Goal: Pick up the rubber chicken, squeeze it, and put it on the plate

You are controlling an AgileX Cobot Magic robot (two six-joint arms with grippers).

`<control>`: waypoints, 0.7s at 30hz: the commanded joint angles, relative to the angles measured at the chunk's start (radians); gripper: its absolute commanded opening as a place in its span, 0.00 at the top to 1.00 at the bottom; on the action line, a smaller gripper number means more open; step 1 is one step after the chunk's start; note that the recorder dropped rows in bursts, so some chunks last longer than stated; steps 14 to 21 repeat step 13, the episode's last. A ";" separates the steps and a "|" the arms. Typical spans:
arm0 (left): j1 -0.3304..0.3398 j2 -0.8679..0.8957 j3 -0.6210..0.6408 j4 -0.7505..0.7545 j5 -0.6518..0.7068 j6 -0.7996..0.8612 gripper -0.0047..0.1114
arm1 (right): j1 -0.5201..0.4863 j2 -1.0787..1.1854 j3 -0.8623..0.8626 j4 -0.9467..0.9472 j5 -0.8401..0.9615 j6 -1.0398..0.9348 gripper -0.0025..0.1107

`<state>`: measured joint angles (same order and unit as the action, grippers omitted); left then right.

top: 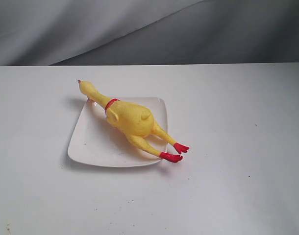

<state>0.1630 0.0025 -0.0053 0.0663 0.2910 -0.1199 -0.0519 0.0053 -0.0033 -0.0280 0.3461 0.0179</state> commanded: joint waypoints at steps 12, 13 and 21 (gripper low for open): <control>0.000 -0.003 0.005 -0.005 -0.004 -0.003 0.95 | -0.007 -0.005 0.003 -0.002 0.001 -0.001 0.98; 0.000 -0.003 0.005 -0.005 -0.004 -0.003 0.95 | -0.007 -0.005 0.003 -0.002 0.001 -0.001 0.98; 0.000 -0.003 0.005 -0.005 -0.004 -0.003 0.95 | -0.007 -0.005 0.003 -0.002 0.001 -0.001 0.98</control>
